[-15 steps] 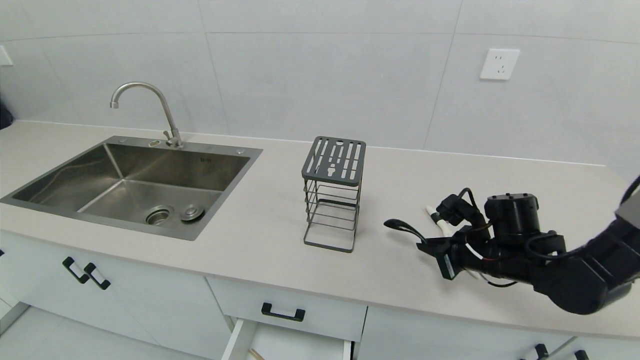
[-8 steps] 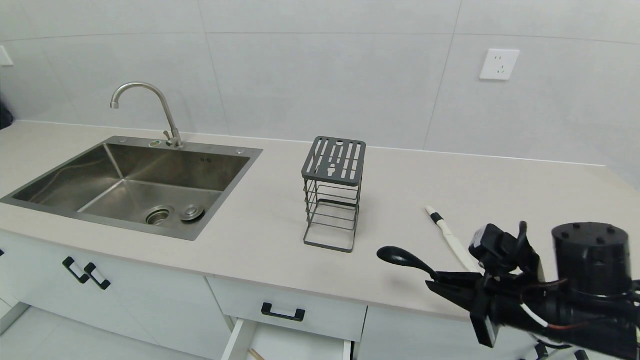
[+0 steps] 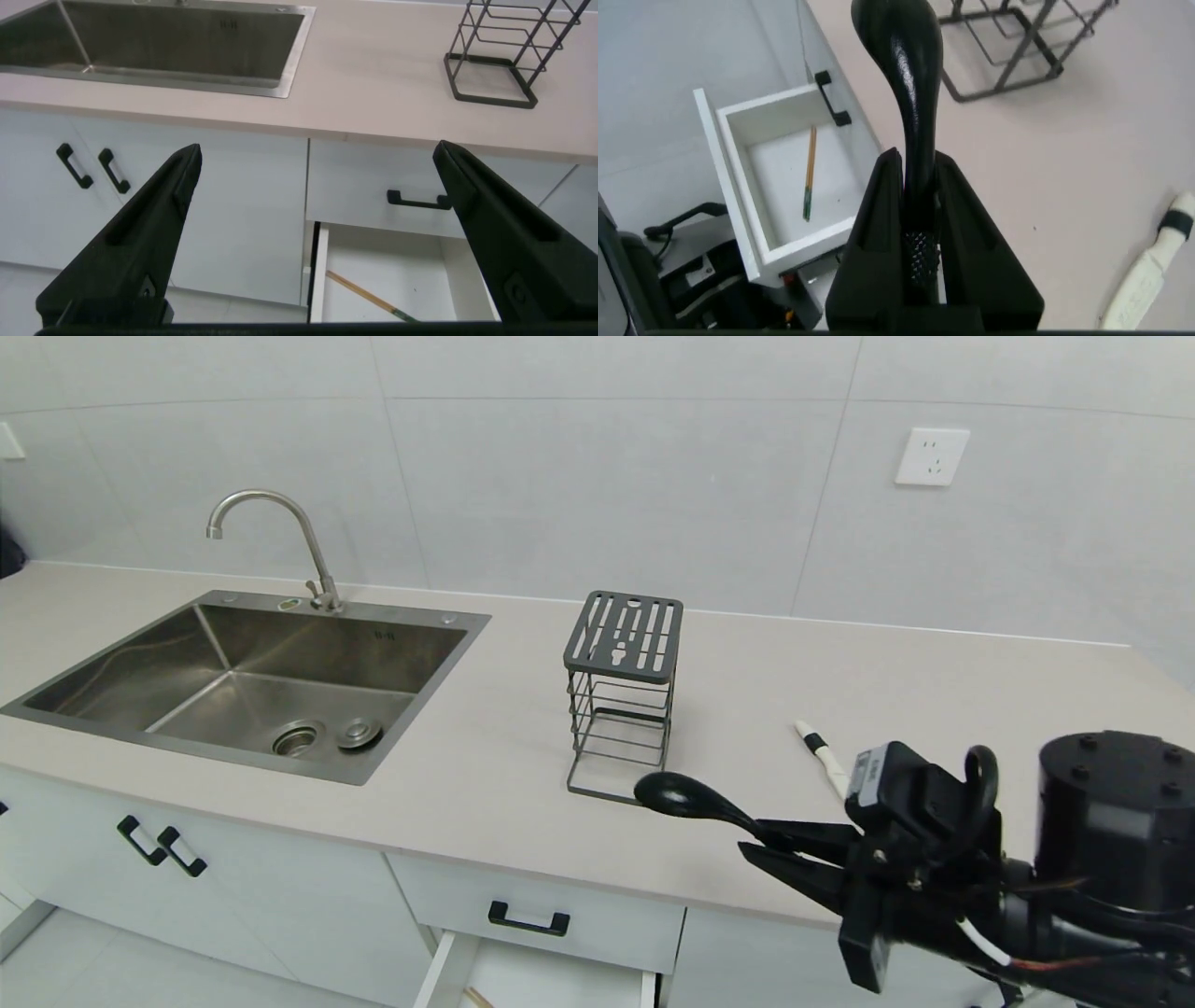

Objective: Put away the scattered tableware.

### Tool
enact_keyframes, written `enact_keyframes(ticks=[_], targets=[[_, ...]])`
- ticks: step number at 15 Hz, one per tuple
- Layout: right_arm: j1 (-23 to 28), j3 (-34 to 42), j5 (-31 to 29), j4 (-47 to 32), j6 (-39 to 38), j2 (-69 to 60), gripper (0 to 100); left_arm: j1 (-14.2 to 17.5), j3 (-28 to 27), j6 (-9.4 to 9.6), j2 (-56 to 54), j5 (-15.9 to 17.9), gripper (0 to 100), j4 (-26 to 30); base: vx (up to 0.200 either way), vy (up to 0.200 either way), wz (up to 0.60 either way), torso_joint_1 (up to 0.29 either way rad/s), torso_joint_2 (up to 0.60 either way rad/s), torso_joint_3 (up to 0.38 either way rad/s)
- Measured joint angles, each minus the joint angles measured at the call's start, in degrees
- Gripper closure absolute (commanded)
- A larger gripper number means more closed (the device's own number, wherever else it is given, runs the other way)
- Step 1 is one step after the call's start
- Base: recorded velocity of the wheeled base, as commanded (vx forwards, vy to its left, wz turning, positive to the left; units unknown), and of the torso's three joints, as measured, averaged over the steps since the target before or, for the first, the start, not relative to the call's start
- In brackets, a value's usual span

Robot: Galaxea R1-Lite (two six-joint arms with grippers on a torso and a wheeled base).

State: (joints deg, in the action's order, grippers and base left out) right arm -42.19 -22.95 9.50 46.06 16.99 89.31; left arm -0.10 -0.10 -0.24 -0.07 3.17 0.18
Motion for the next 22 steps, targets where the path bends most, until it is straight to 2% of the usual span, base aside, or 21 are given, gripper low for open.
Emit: enact_keyframes(ticks=[3,10,12,14,16,19,22], targets=[[-3.2,-5.9,0.6,0.0,0.0,5.1,100,0.0,0.0,0.0,0.0,0.0,0,0.0,0.0,0.0,0.0,0.0,0.0,0.0],[-9.4,-10.4,4.2,1.3,-2.0,9.1,100,0.0,0.0,0.0,0.0,0.0,0,0.0,0.0,0.0,0.0,0.0,0.0,0.0],[-10.7,-11.0,7.8,1.0,1.4,9.2,100,0.0,0.0,0.0,0.0,0.0,0,0.0,0.0,0.0,0.0,0.0,0.0,0.0],[-11.0,-12.4,8.9,0.9,5.4,9.6,100,0.0,0.0,0.0,0.0,0.0,0,0.0,0.0,0.0,0.0,0.0,0.0,0.0],[-11.5,-14.1,9.3,0.9,5.6,10.4,100,0.0,0.0,0.0,0.0,0.0,0,0.0,0.0,0.0,0.0,0.0,0.0,0.0],[-13.2,-18.0,10.2,1.4,4.0,13.2,100,0.0,0.0,0.0,0.0,0.0,0,0.0,0.0,0.0,0.0,0.0,0.0,0.0],[-14.1,-19.1,10.3,1.7,-2.2,15.2,100,0.0,0.0,0.02,0.0,0.0,0,0.0,0.0,0.0,0.0,0.0,0.0,0.0]])
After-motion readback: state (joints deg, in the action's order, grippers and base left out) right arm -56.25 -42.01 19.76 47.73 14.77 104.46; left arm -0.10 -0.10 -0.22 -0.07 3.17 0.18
